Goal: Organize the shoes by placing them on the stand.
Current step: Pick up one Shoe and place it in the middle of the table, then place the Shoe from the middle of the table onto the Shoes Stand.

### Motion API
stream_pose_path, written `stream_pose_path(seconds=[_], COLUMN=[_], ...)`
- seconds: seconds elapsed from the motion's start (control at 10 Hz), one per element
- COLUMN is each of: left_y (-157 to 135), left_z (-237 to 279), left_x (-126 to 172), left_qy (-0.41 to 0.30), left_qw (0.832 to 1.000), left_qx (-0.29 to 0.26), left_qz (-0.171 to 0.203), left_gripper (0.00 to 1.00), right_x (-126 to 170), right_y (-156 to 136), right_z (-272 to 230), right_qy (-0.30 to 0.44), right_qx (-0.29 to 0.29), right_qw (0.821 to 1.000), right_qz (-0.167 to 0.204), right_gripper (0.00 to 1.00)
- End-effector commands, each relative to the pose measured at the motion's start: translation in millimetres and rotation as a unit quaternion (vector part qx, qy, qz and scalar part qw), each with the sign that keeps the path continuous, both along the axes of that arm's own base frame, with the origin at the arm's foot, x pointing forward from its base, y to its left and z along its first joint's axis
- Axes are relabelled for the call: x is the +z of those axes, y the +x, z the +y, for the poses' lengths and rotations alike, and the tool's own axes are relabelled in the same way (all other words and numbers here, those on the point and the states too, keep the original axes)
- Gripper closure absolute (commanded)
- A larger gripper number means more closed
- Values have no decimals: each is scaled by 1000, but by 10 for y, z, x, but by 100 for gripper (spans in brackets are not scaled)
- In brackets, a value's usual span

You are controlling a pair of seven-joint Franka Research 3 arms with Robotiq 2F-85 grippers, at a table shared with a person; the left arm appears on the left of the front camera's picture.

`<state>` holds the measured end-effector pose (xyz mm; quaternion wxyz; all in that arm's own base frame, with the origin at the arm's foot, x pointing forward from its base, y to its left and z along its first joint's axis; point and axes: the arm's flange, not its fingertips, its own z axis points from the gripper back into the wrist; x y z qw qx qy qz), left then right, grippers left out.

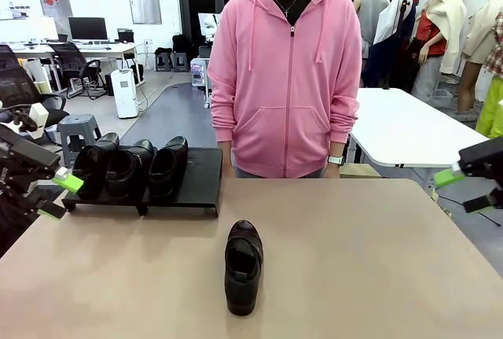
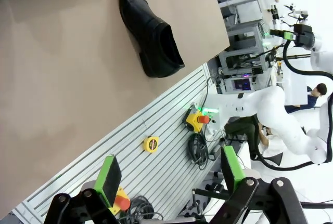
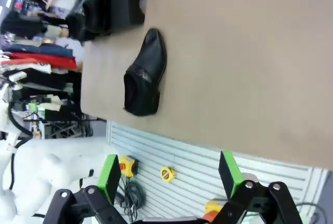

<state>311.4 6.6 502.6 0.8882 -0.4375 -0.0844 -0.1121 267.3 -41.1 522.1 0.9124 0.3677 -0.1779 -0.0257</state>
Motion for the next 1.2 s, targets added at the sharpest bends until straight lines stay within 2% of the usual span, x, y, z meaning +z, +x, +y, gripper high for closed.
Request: stream_pose_path(seconds=[0.0, 0.1, 1.1], left_y=[-2, -2, -2], left_z=[-1, -1, -1], left_x=[2, 2, 2], left_qy=[-14, -14, -14], left_qw=[1000, 1000, 1000], left_qx=[-6, -6, -6], left_qz=[-9, -9, -9], left_gripper=[0, 0, 0], right_x=[-943, 0, 0], right_y=[-392, 0, 0], right_z=[230, 0, 0], right_qy=[-1, 0, 0], right_qx=[12, 0, 0], right_qw=[1000, 1000, 1000], right_qz=[-16, 0, 0], right_gripper=[0, 0, 0])
